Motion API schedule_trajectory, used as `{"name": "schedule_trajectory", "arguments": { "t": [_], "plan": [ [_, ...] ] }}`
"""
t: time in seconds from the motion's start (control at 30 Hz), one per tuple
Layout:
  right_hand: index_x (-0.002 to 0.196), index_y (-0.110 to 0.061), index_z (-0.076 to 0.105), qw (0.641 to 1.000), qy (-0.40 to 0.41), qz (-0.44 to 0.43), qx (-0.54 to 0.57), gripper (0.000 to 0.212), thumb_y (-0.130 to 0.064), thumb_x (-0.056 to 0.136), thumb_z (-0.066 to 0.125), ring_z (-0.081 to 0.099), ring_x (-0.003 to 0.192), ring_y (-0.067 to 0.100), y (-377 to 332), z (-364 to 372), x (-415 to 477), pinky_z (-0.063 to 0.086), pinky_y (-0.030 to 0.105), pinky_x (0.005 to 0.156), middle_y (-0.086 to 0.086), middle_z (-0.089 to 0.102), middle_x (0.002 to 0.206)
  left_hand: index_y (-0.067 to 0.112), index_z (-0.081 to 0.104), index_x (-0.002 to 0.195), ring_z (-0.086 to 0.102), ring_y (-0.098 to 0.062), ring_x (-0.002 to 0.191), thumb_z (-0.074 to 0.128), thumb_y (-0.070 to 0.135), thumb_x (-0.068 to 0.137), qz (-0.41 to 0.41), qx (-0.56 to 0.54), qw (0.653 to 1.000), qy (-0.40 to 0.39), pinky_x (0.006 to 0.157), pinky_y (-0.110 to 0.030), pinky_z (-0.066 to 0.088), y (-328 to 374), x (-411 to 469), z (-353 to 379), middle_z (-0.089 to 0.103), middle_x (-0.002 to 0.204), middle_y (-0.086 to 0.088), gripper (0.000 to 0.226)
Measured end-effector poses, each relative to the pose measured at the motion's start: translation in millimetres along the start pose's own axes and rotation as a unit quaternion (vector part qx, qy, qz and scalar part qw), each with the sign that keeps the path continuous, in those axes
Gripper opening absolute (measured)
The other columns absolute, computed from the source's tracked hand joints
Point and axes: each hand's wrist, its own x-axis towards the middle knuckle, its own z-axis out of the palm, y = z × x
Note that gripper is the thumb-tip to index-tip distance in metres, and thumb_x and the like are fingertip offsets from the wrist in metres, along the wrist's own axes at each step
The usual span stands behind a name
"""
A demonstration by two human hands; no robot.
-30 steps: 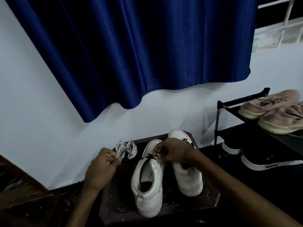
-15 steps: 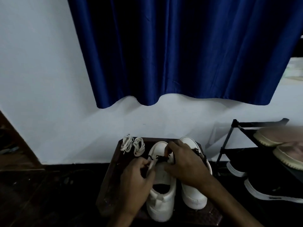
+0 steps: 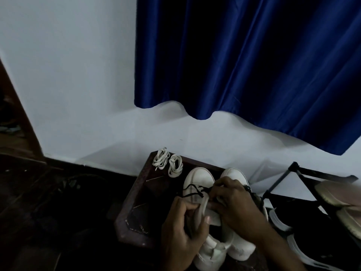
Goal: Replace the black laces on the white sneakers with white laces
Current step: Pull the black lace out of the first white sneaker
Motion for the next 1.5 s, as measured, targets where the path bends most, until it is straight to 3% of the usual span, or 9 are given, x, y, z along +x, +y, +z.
{"name": "schedule_trajectory", "arguments": {
  "t": [0.2, 0.37, 0.53, 0.63, 0.73, 1.0, 1.13, 1.33, 1.5],
  "plan": [
    [0.08, -0.036, 0.067, 0.984, -0.142, -0.011, 0.107, 0.012, -0.045, 0.087, 0.067, 0.054, 0.109, 0.006, -9.8, -58.2, 8.1, 0.042, 0.024, 0.094, -0.017, 0.059, 0.105, 0.023, 0.06, 0.084, 0.056, 0.003, 0.065, 0.07, 0.04, 0.073, -0.034, 0.012, 0.999, 0.01, 0.059, -0.008, 0.043, -4.0, -3.8, 0.6, 0.053, 0.073, 0.019, 0.023],
    [0.098, -0.041, 0.069, 0.985, -0.156, 0.029, -0.065, 0.015, -0.048, 0.09, 0.058, 0.038, 0.12, 0.007, -18.0, -32.3, 14.0, 0.039, 0.036, 0.101, -0.023, 0.046, 0.125, 0.025, 0.06, 0.085, 0.056, 0.007, 0.067, 0.069, 0.043, 0.074, -0.028, 0.027, 0.999, 0.002, 0.061, -0.004, 0.041, -5.3, -3.7, 2.1, 0.055, 0.072, 0.019, 0.023],
    [0.086, -0.039, 0.075, 0.979, -0.178, -0.02, 0.101, 0.021, -0.049, 0.091, 0.058, 0.051, 0.115, 0.003, -33.1, -75.7, -1.7, 0.041, 0.015, 0.09, -0.021, 0.056, 0.123, 0.029, 0.058, 0.088, 0.058, 0.008, 0.07, 0.068, 0.048, 0.076, -0.032, 0.026, 0.999, -0.001, 0.06, -0.012, 0.048, -5.8, -6.4, 1.5, 0.058, 0.075, 0.02, 0.025],
    [0.077, -0.016, 0.077, 0.954, -0.155, 0.017, 0.256, 0.055, -0.064, 0.086, 0.053, 0.065, 0.09, 0.01, -26.4, -90.2, -3.5, 0.047, 0.018, 0.074, 0.0, 0.067, 0.099, 0.032, 0.056, 0.09, 0.06, 0.006, 0.071, 0.068, 0.048, 0.077, -0.032, 0.024, 0.999, -0.003, 0.06, -0.019, 0.051, -5.2, -6.5, 1.0, 0.06, 0.078, 0.02, 0.024],
    [0.08, -0.009, 0.072, 0.935, -0.138, 0.091, 0.314, 0.036, -0.041, 0.092, 0.06, 0.06, 0.059, 0.007, -31.5, -73.8, 3.8, 0.044, 0.015, 0.059, 0.004, 0.064, 0.064, 0.035, 0.054, 0.095, 0.06, 0.007, 0.075, 0.067, 0.05, 0.079, -0.034, 0.025, 0.999, -0.006, 0.063, -0.018, 0.051, -4.4, -4.0, -0.9, 0.06, 0.083, 0.022, 0.026],
    [0.093, -0.034, 0.071, 0.992, -0.068, 0.103, 0.026, 0.006, -0.031, 0.088, 0.068, 0.063, 0.081, 0.002, -24.1, -61.6, 19.1, 0.047, 0.013, 0.07, -0.013, 0.07, 0.091, 0.039, 0.064, 0.12, 0.059, 0.004, 0.092, 0.058, 0.07, 0.081, 0.038, 0.052, 0.993, -0.103, 0.073, -0.014, 0.051, 0.4, -9.1, -8.5, 0.056, 0.104, 0.013, 0.05],
    [0.12, -0.037, 0.056, 0.998, 0.021, 0.04, -0.047, 0.039, -0.015, 0.089, 0.066, 0.053, 0.098, 0.002, -22.8, -52.9, 18.0, 0.043, 0.014, 0.077, -0.02, 0.058, 0.108, 0.051, 0.058, 0.121, 0.057, 0.006, 0.089, 0.058, 0.074, 0.08, 0.081, 0.084, 0.978, -0.171, 0.069, -0.014, 0.053, 1.6, -9.8, -11.7, 0.055, 0.103, 0.014, 0.047],
    [0.107, -0.035, 0.068, 0.981, -0.132, -0.017, -0.141, 0.021, -0.023, 0.095, 0.056, 0.051, 0.105, 0.0, -33.6, -47.1, 15.6, 0.046, 0.024, 0.089, -0.022, 0.056, 0.111, 0.033, 0.061, 0.085, 0.055, -0.003, 0.065, 0.067, 0.077, 0.069, 0.079, 0.099, 0.985, -0.118, 0.05, -0.019, 0.048, -0.4, -10.3, -7.0, 0.049, 0.085, 0.007, 0.047],
    [0.105, -0.033, 0.068, 0.98, -0.118, 0.018, -0.156, 0.016, -0.032, 0.091, 0.06, 0.04, 0.111, 0.004, -37.1, -38.3, 15.2, 0.04, 0.029, 0.091, -0.021, 0.053, 0.11, 0.039, 0.064, 0.095, 0.053, 0.0, 0.07, 0.049, 0.079, 0.08, 0.075, 0.131, 0.975, -0.166, 0.052, -0.016, 0.046, 1.9, -12.1, -10.2, 0.047, 0.091, 0.01, 0.045]
  ]
}}
